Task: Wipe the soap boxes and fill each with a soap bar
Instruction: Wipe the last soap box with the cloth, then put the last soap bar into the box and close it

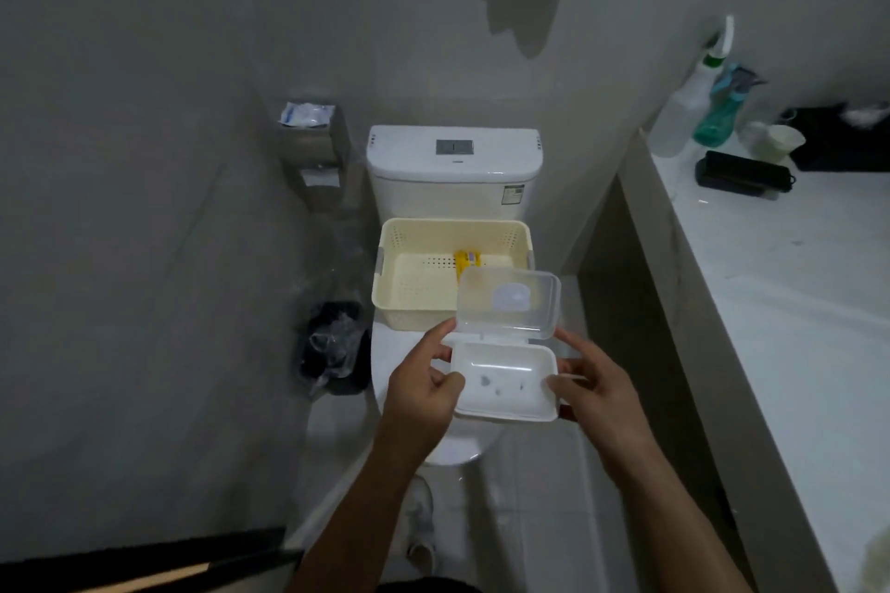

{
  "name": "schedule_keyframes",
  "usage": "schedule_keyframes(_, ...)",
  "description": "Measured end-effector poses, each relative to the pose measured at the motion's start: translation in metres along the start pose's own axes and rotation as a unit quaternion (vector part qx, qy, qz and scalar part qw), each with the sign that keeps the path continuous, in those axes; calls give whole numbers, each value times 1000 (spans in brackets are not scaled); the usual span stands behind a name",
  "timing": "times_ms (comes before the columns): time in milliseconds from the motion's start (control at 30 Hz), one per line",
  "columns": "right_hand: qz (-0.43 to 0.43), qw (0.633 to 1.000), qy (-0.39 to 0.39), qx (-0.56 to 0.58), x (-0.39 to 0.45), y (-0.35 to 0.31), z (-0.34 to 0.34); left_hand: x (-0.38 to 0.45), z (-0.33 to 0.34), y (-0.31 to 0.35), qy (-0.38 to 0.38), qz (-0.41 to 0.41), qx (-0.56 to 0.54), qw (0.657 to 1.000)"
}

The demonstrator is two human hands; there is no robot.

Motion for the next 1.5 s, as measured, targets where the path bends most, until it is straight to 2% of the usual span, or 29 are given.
schedule_keyframes(267,78,995,57,-14,64,17,72,88,-16,-59,-69,-59,80,993)
schedule_keyframes(567,187,977,101,-28,126,91,107,125,12,-140,-29,-94,100,990)
schedule_keyframes(700,210,971,101,-59,156,136,122,137,32,-185,5,-150,117,982)
schedule_keyframes(833,215,968,102,-76,182,184,135,148,56,-231,33,-142,143,979)
schedule_keyframes(1033,213,968,111,-71,213,237,151,164,85,-286,70,-177,156,969)
schedule_keyframes(1167,207,968,96,-105,228,255,160,169,93,-306,66,-192,188,961)
schedule_keyframes(1300,165,971,67,-162,236,263,163,171,96,-312,51,-216,204,953)
schedule_keyframes(1500,173,965,43,-192,241,264,168,179,97,-314,22,-210,245,946)
Point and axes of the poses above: each hand's wrist, its own x-axis towards the middle knuckle, its own z-axis out of the palm, y = z × x, the point moved 2 cm from there along x, towards the middle knuckle, and after that the axes turned 9 degrees about y, right-handed, at the moved point
